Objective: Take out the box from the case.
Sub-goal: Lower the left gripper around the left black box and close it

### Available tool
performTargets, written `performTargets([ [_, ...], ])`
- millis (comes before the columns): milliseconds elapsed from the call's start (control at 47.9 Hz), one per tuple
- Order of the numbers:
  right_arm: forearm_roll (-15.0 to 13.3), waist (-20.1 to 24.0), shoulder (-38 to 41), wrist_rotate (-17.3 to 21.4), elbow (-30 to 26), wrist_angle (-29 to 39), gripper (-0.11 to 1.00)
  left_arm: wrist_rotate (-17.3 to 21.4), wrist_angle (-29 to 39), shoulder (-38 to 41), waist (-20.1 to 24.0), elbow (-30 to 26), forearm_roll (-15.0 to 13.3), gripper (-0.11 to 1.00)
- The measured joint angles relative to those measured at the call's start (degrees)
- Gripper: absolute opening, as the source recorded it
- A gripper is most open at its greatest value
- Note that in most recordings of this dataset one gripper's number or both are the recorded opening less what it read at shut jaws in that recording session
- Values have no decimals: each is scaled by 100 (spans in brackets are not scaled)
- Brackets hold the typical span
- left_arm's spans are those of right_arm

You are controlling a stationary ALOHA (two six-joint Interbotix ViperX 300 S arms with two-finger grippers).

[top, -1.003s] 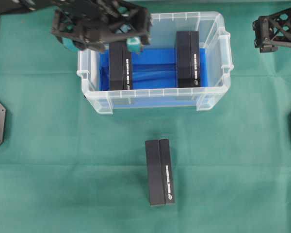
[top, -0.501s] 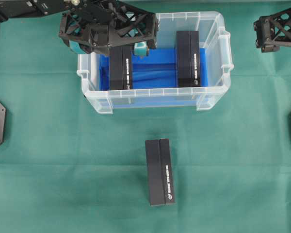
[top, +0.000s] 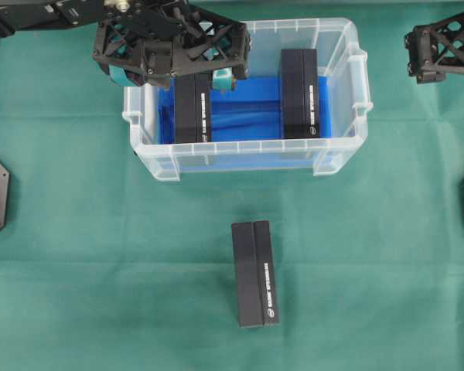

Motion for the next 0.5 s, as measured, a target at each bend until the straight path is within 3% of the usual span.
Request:
performTargets([
  [501, 9, 0, 0, -18, 0, 0, 92, -26, -53, 9, 0, 237, 0, 96],
])
